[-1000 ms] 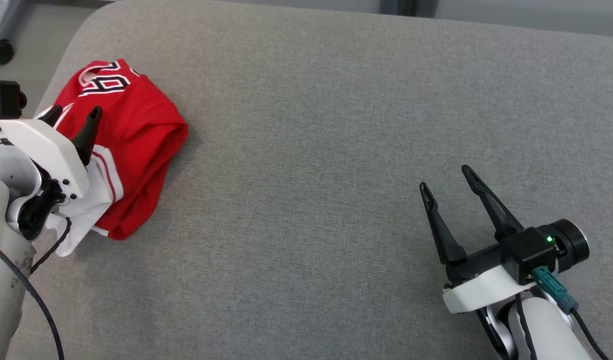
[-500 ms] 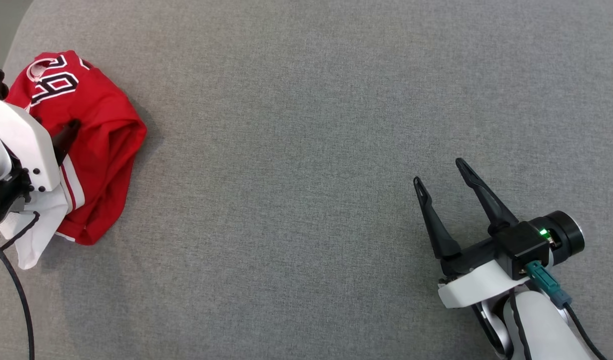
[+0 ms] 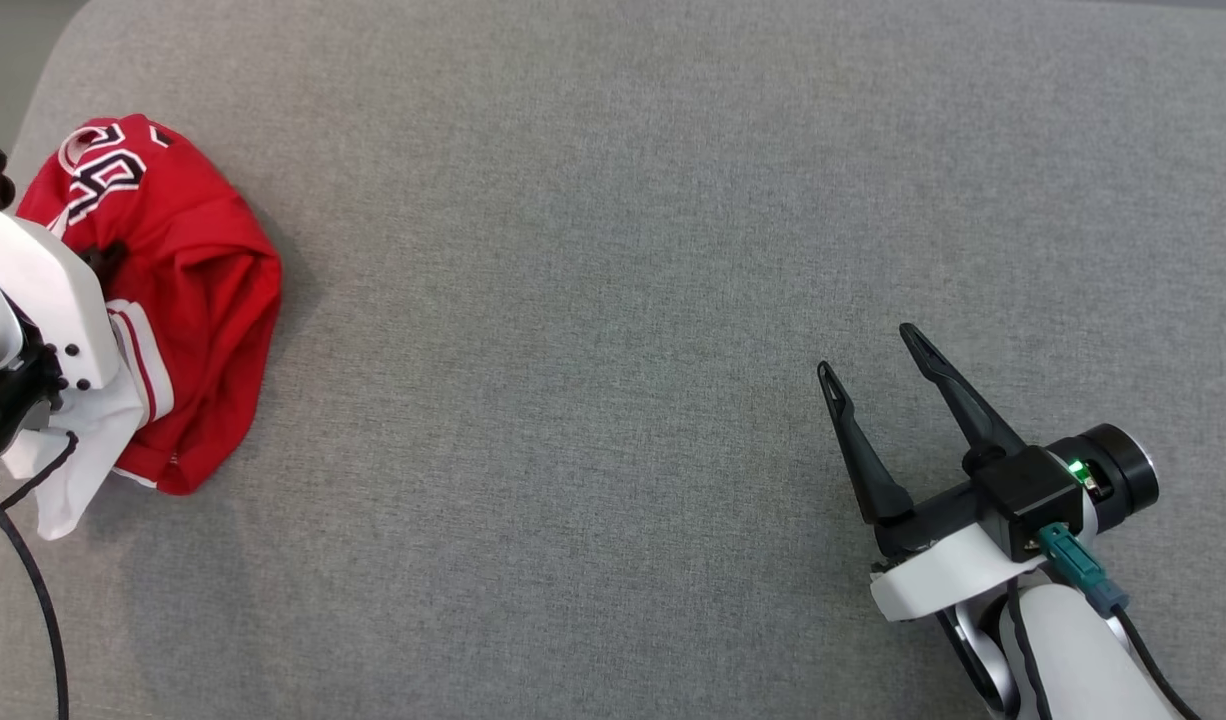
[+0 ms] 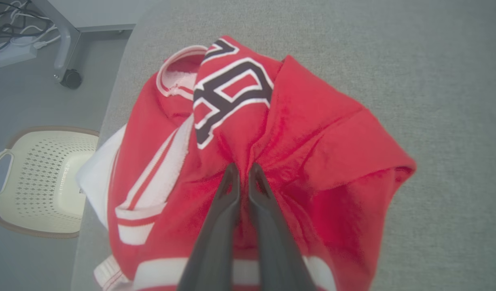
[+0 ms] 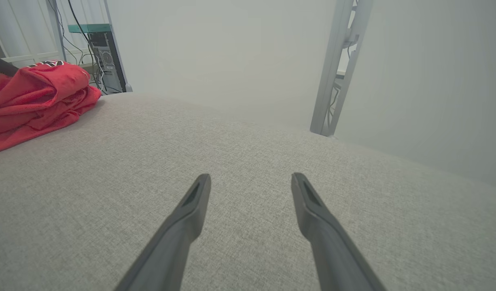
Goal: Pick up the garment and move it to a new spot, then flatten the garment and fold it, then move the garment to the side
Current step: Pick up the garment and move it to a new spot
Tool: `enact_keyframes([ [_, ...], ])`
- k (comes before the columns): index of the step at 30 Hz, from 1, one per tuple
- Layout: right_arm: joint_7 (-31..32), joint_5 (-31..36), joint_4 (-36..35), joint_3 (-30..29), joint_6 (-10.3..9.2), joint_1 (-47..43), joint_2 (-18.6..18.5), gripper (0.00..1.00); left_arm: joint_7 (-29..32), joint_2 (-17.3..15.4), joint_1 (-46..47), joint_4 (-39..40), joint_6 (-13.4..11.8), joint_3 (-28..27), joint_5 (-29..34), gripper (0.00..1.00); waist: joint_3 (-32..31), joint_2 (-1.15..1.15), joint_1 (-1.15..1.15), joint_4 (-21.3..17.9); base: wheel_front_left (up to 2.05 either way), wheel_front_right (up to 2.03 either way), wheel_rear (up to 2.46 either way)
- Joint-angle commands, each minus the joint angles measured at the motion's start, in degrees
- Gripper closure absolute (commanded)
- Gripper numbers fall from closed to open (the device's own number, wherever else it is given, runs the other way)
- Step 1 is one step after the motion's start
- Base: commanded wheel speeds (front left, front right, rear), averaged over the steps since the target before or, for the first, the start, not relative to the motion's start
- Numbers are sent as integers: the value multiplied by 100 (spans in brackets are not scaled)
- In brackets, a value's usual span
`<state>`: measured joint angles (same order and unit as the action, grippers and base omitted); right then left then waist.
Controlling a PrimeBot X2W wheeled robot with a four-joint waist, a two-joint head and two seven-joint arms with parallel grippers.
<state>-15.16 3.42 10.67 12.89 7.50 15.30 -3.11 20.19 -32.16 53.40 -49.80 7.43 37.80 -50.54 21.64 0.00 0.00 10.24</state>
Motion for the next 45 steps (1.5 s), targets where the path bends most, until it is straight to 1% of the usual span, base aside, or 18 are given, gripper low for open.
enact_keyframes([
  [1,-2,-9,30,-20,-2,-27,-15,0,-238,4,31,-8,2,-27,-77,100,-90,0,0,17,0,0,0],
  [6,-3,-38,105,-70,-2,-140,-14,0,-1077,99,-108,23,2,-79,-203,100,-427,0,0,73,0,0,0],
  [15,-2,-121,225,-78,-2,-462,-4,0,-2393,225,-212,-89,2,-231,-300,100,-1195,0,0,184,0,0,0],
  [22,-3,-193,245,-184,-2,-702,3,0,-3334,359,-346,194,2,-325,-322,100,-1711,0,0,176,0,0,0],
  [25,-3,-212,242,-221,-2,-754,6,0,-3462,424,-382,353,2,-420,-297,100,-1835,0,0,153,0,0,0],
  [28,-3,-227,228,-300,-2,-841,5,0,-3533,551,-484,700,-41,-611,-184,100,-2002,0,0,94,0,0,0],
  [32,-2,-241,203,-401,-2,-932,9,0,-3538,746,-805,1473,-139,-1119,126,100,-2169,0,0,-42,0,0,0],
  [35,-3,-237,169,-481,-2,-969,8,0,-3535,946,-1114,2031,-158,-1409,398,100,-2240,0,0,-192,0,0,0],
  [40,-3,-179,125,-631,-2,-952,9,0,-3536,1287,-1504,2753,-129,-1666,780,100,-2271,0,0,-553,0,0,0],
  [45,-3,-110,77,-775,-2,-888,7,0,-3536,1597,-1688,3196,-76,-1661,1089,100,-2233,0,0,-1058,0,0,0],
])
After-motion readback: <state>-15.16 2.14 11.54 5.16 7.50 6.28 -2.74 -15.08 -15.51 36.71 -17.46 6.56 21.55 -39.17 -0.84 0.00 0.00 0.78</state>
